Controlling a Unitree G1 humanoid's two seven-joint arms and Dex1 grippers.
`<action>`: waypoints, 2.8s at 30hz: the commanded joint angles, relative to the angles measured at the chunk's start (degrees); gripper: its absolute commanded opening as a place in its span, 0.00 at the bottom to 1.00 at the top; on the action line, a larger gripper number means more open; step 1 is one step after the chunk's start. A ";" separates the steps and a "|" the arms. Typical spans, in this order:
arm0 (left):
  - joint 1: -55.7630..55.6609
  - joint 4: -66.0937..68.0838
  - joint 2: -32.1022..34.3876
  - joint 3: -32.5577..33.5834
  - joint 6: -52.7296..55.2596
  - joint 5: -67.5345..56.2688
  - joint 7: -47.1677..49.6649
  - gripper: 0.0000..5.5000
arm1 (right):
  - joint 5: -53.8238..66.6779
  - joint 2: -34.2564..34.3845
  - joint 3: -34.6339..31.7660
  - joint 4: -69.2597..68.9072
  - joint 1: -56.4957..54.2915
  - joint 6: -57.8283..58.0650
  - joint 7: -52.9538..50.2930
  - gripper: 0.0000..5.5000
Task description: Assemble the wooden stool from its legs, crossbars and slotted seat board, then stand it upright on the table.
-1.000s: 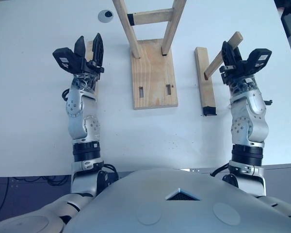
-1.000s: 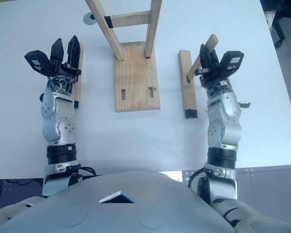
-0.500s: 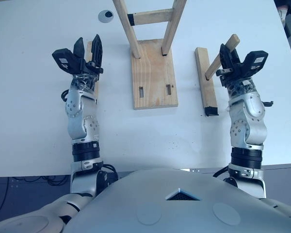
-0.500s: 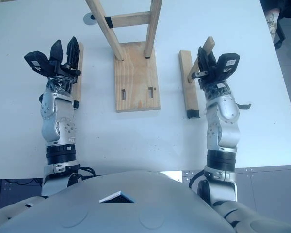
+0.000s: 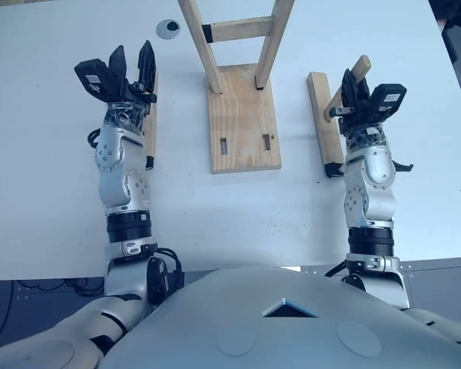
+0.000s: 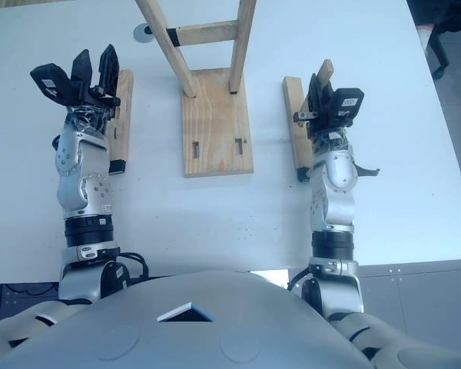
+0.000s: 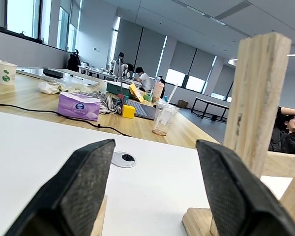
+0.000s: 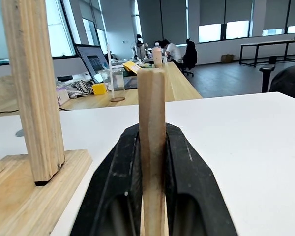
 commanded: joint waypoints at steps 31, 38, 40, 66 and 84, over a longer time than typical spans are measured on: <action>5.67 -8.28 -1.71 -1.18 1.33 2.99 3.62 0.55 | 1.30 -11.95 -1.98 -28.03 9.39 46.37 2.52 0.54; 6.15 -9.11 -1.99 -1.50 2.07 2.85 4.41 0.55 | 2.11 -11.38 0.14 -35.19 10.53 61.04 -0.80 0.66; 6.10 -9.23 -2.01 -1.53 2.33 2.84 4.59 0.55 | 1.78 -11.65 1.06 -35.94 10.59 63.66 -1.38 0.66; 7.52 -19.67 1.97 -11.69 27.10 -18.94 -15.68 0.55 | 11.36 -33.40 -12.32 0.64 -24.59 43.98 30.34 0.37; -10.55 -9.64 -6.66 -11.59 34.47 -35.82 -31.11 0.79 | 37.90 -37.85 -7.29 -15.88 -21.19 63.87 57.51 0.37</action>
